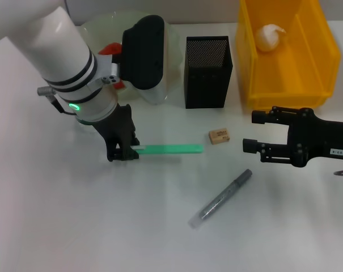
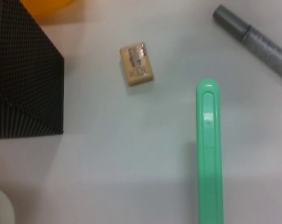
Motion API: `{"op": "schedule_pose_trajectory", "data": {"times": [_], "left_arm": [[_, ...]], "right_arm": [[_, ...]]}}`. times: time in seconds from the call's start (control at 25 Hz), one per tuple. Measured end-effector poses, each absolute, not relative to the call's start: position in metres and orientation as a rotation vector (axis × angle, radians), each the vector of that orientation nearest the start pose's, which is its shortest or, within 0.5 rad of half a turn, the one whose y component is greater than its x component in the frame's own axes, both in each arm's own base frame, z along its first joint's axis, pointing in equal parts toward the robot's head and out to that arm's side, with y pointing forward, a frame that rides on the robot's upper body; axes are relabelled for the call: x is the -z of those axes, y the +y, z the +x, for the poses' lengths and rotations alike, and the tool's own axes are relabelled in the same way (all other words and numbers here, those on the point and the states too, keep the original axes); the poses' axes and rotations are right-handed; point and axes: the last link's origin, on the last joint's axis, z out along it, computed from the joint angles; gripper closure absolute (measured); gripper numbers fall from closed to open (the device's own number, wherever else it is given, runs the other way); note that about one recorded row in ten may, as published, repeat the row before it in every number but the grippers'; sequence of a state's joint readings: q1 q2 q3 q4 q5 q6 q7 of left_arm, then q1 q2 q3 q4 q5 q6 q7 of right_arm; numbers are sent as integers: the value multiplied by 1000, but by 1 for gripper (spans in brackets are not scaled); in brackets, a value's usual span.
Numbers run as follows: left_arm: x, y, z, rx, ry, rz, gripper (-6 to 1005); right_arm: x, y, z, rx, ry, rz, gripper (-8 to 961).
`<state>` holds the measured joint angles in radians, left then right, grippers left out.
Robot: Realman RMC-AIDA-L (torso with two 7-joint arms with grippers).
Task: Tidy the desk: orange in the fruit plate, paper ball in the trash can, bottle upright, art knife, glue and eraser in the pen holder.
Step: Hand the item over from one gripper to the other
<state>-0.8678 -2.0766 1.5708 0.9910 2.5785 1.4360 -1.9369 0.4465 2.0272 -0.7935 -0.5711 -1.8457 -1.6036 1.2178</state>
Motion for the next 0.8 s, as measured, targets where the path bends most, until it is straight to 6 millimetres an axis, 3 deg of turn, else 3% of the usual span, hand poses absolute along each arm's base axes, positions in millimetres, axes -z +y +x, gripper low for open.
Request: {"op": "schedule_pose_trajectory", "data": {"times": [0.36,0.4,0.8], "left_arm": [[60,366,-157,-735,55,-2996,798],[58,359,-159,-614,-30,-3040,798],[52,345,-166,-272,-254,-3111,798]], "right_arm": [[-10,301,281,-809,480,-2734,221],[-14,299,280,-835,462,-2726,221],[-28,294,280,-900,391,-2707,222]]}}
